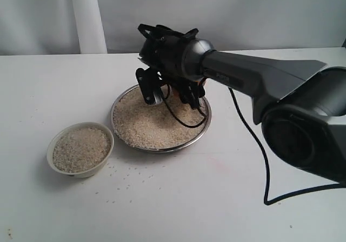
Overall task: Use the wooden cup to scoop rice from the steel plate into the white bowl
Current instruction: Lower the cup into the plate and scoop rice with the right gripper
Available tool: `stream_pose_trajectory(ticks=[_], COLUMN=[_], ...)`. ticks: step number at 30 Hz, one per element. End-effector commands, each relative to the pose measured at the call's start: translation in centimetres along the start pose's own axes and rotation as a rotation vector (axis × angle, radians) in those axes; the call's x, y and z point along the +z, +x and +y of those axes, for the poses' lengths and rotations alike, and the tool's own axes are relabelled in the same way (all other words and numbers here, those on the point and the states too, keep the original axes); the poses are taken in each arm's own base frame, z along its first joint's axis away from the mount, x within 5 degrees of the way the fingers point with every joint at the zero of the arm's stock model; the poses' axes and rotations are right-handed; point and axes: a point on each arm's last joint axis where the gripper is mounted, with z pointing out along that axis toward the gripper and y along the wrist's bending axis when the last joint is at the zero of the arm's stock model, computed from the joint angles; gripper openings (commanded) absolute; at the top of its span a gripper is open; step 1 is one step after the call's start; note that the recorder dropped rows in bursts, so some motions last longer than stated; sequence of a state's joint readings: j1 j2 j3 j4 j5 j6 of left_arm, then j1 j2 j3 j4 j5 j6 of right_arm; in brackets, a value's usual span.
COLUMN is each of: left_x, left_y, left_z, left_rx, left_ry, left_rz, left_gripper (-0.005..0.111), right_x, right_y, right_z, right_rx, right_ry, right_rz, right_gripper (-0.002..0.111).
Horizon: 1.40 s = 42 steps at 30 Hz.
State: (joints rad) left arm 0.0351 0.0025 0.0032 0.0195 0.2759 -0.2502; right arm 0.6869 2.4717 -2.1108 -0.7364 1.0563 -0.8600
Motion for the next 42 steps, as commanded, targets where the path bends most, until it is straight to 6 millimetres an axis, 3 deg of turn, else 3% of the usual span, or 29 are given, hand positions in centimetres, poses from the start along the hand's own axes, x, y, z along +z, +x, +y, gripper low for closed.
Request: stream_pose_trajectory(ticks=[1, 8, 17, 27, 34, 42], left_x=[0.0, 0.0, 0.0, 0.0, 0.0, 0.0], left_y=[-0.2, -0.2, -0.2, -0.2, -0.2, -0.2], left_z=[-0.1, -0.1, -0.1, -0.1, -0.1, -0.1], left_rx=[-0.005, -0.005, -0.005, -0.005, -0.005, -0.005], left_ry=[0.009, 0.009, 0.009, 0.009, 0.009, 0.009], left_rz=[-0.013, -0.013, -0.013, -0.013, -0.013, -0.013], left_gripper=[0.0, 0.0, 0.0, 0.0, 0.0, 0.0], right_x=[0.3, 1.2, 0.8, 0.1, 0.0, 0.7], right_y=[-0.9, -2.8, -5.3, -7.3, -7.8, -7.1], right_z=[-0.1, 0.5, 1.3, 2.9, 3.4, 3.4], right_rx=[-0.069, -0.16, -0.208, -0.114, -0.042, 0.11], right_ry=[0.061, 0.119, 0.138, 0.017, -0.048, -0.105], right_rz=[0.03, 0.055, -0.004, -0.143, -0.206, -0.221], right_gripper=[0.0, 0.0, 0.0, 0.0, 0.0, 0.0])
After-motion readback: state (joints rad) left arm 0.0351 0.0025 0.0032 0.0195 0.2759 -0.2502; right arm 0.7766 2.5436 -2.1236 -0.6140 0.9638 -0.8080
